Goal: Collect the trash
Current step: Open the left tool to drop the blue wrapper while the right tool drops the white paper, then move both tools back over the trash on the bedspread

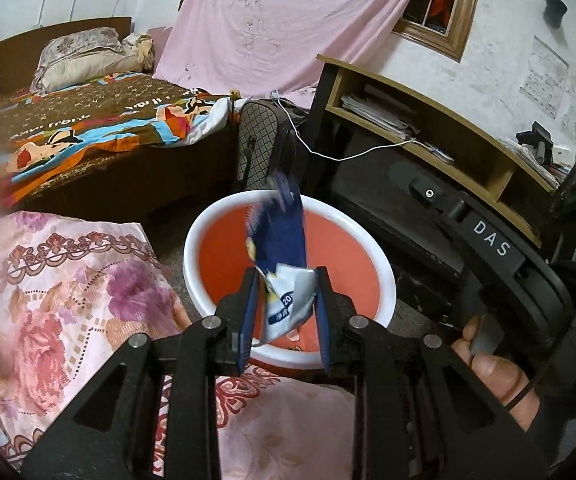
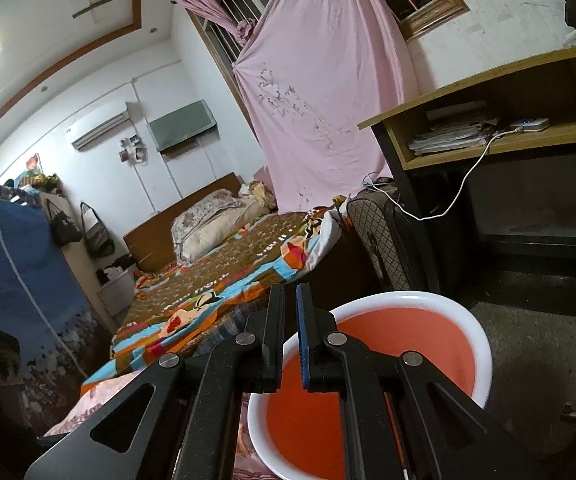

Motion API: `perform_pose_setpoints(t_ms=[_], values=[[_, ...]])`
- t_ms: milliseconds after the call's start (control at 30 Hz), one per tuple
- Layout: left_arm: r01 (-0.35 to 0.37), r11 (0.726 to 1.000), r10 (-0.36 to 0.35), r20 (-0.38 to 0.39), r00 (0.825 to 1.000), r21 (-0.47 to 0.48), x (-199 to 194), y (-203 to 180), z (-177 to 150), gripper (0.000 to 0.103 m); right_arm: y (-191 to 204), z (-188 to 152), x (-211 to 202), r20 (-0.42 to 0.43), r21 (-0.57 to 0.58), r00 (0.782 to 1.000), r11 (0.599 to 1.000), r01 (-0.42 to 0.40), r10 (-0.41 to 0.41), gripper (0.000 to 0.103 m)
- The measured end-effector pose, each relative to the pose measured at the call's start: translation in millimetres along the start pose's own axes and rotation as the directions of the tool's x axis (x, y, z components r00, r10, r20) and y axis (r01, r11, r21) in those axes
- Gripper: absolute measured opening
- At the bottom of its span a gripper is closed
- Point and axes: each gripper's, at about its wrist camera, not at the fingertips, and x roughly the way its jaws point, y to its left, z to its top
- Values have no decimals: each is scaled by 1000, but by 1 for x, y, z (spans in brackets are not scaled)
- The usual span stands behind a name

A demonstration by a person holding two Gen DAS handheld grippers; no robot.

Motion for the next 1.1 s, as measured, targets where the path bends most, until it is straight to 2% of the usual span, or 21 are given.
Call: perform_pose_setpoints(t_ms=[333, 533, 767, 900, 1100], values=[[-8, 999, 10, 41, 999, -41, -8, 8, -2, 20, 1, -1, 0, -3, -4, 1000, 1000, -2, 2, 5], [-89, 993, 99, 134, 986, -78, -30, 18, -2, 29, 8, -2, -3, 8, -32, 1000, 999, -14, 14, 6], [-202, 971, 228, 235, 945, -130, -62, 33, -6, 40, 23, -6, -6, 22, -88, 999, 995, -40, 42, 6], [-264, 951, 301, 286, 910, -162, -81, 43, -10, 47, 36, -8, -7, 29, -126, 998, 990, -58, 62, 7], [-353, 911, 408, 348, 844, -213, -109, 55, -19, 67, 52, -12, -10, 38, -165, 995, 982, -89, 97, 10]])
